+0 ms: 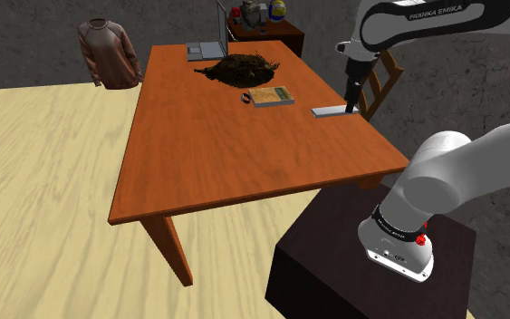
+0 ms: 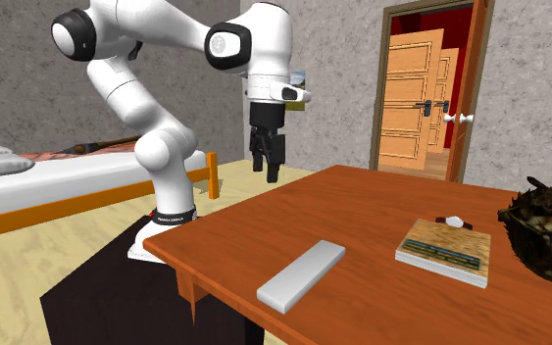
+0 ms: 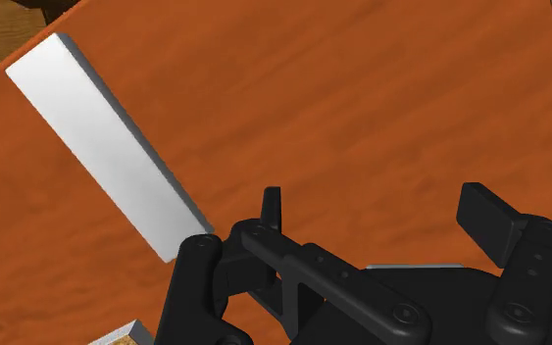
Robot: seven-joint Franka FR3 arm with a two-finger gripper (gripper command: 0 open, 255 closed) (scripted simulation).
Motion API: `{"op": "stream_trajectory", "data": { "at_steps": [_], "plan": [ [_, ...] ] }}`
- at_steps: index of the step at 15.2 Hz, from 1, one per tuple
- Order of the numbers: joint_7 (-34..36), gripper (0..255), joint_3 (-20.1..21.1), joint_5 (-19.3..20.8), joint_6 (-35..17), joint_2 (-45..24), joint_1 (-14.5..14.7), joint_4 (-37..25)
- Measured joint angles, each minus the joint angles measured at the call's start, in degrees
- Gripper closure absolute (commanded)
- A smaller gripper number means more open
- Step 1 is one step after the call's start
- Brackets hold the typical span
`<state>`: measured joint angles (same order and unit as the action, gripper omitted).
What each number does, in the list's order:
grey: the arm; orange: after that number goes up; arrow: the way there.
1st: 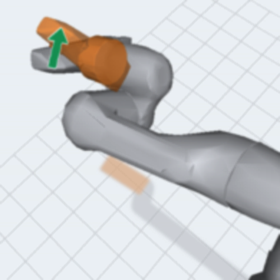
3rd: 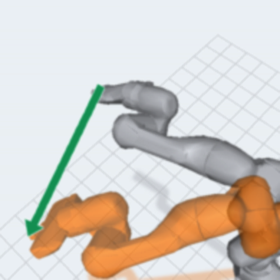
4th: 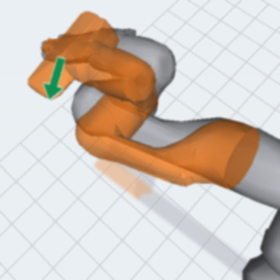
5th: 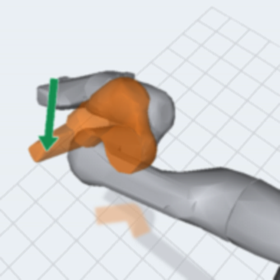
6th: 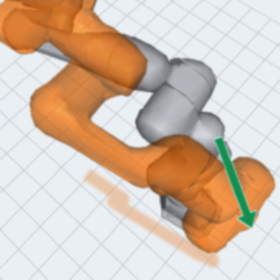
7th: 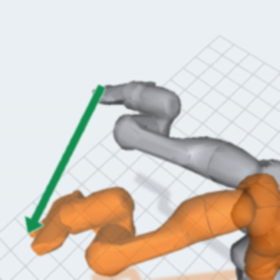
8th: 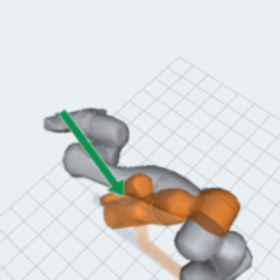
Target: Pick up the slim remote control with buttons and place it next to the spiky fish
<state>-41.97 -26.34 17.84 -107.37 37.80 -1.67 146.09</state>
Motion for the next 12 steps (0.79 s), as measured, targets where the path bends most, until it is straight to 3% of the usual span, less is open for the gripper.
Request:
{"op": "stream_trajectory", "data": {
  "at_steps": [7, 12],
  "plan": [
    [-16.0, 0, -12.0, 0.6, -11.5, -13.2, 3.6, -5.2],
    [-30.2, 0, -20.9, -5.5, -18.8, -24.8, 8.1, -10.6]
  ]
}}
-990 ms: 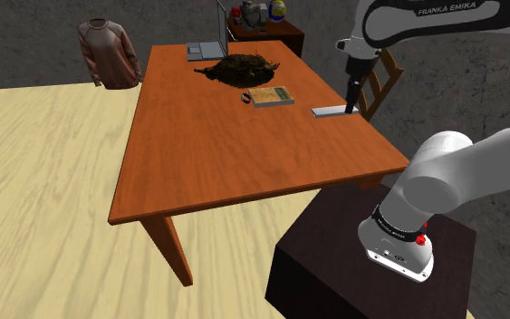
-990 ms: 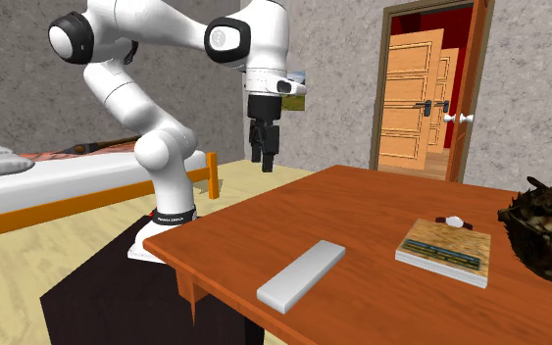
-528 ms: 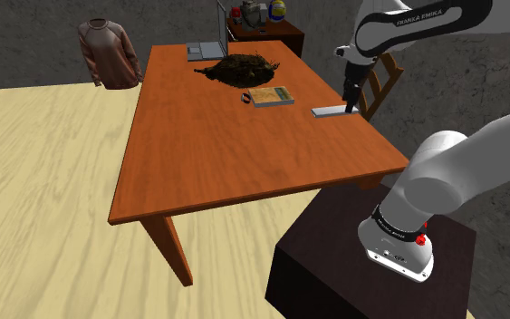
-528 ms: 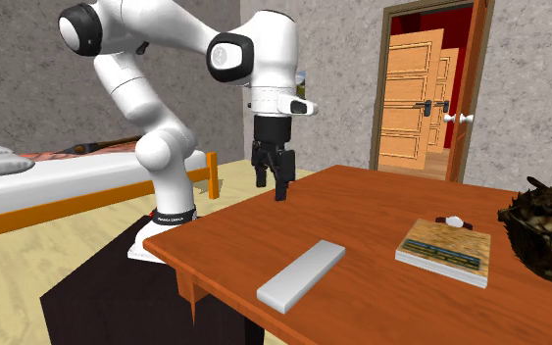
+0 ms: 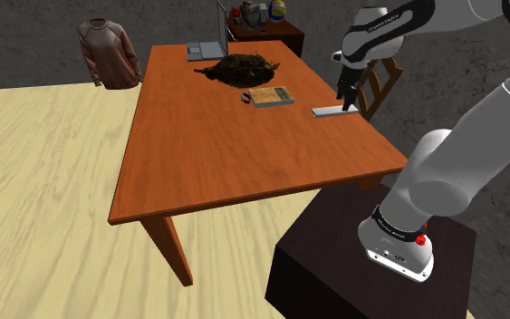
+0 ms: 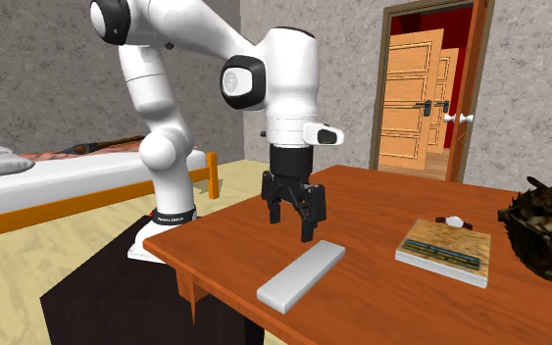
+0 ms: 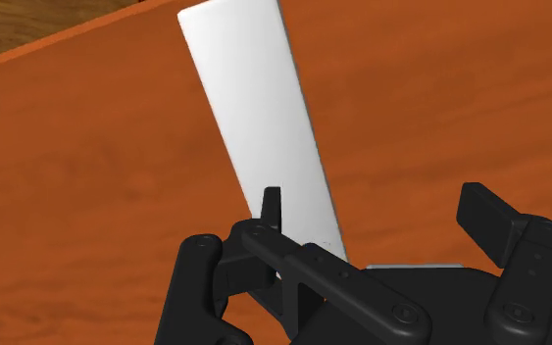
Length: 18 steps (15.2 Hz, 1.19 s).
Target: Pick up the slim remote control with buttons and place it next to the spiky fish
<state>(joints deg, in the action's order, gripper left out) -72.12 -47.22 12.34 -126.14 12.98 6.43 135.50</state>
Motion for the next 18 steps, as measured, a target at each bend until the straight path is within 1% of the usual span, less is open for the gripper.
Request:
{"op": "stream_trajectory", "data": {
  "at_steps": [1, 3, 4, 6, 11, 17, 18],
  "plan": [
    [-3.3, 0, -1.6, -2.2, -1.1, -2.6, 0.9, -1.3],
    [-10.5, 0, -4.4, -8.0, -3.6, -8.9, 2.5, -3.8],
    [-12.9, 0, -5.0, -10.3, -4.1, -11.1, 2.7, -5.0],
    [-15.2, 0, -5.2, -12.9, -5.6, -13.5, 2.7, -5.1],
    [-18.7, 0, -4.8, -17.6, -9.1, -17.7, 2.3, -4.2],
    [-19.4, 0, -4.7, -18.5, -9.7, -18.4, 2.1, -4.1],
    [-19.4, 255, -4.7, -18.5, -9.7, -18.4, 2.1, -4.1]
  ]
}}
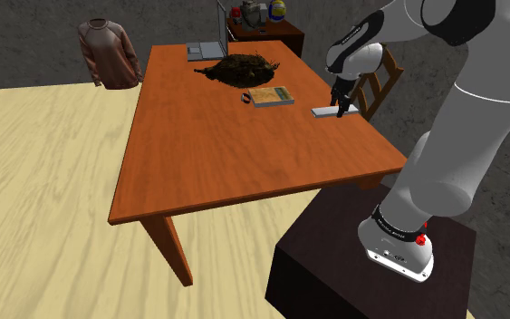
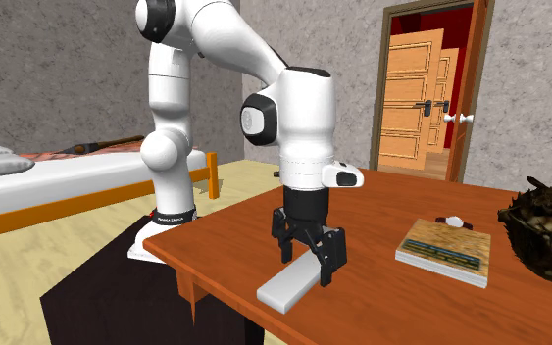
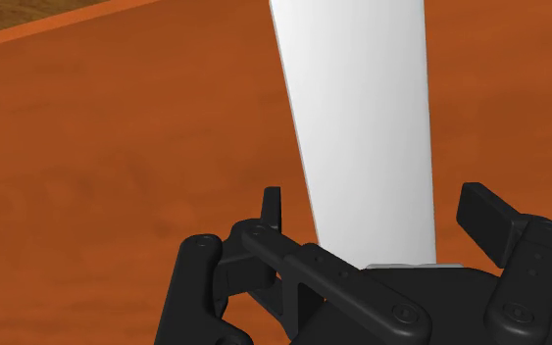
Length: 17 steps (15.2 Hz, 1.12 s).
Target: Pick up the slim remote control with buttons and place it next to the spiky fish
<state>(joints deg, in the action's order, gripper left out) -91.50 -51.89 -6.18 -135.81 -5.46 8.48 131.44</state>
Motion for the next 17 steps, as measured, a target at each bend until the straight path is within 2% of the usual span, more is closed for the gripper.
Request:
{"op": "stream_trajectory", "data": {
  "at_steps": [10, 17],
  "plan": [
    [0.0, 255, 0.0, 0.1, 0.0, 0.1, 0.0, -0.1],
    [3.9, 255, -0.7, 5.3, 4.4, 4.7, 0.9, -1.7]
  ]
}}
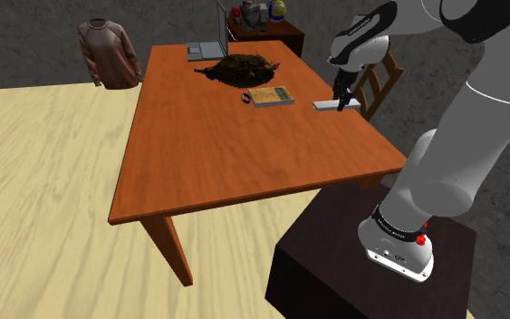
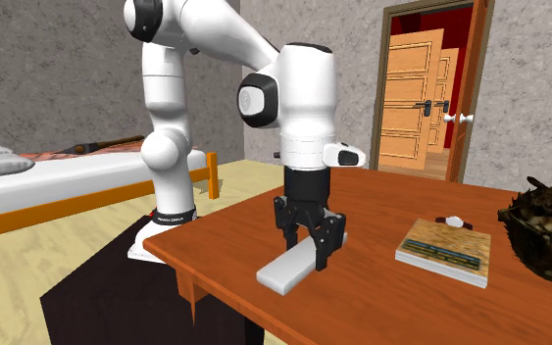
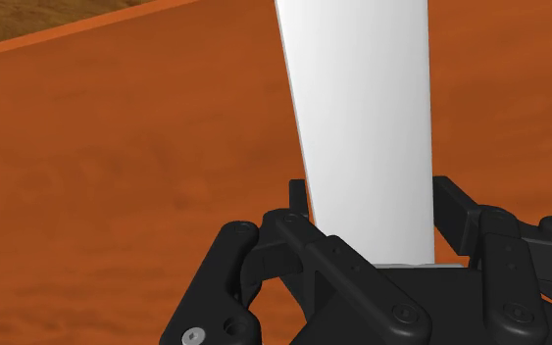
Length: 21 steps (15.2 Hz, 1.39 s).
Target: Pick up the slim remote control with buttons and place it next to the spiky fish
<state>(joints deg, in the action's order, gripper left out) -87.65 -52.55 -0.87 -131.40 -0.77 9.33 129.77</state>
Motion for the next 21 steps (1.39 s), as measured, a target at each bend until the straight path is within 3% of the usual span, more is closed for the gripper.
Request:
{"op": "stream_trajectory", "data": {
  "at_steps": [8, 21],
  "plan": [
    [3.9, 255, 0.7, 5.4, 6.2, 5.5, 0.0, -2.7],
    [7.0, 255, 2.8, 9.3, 16.5, 10.7, -0.3, -9.3]
  ]
}}
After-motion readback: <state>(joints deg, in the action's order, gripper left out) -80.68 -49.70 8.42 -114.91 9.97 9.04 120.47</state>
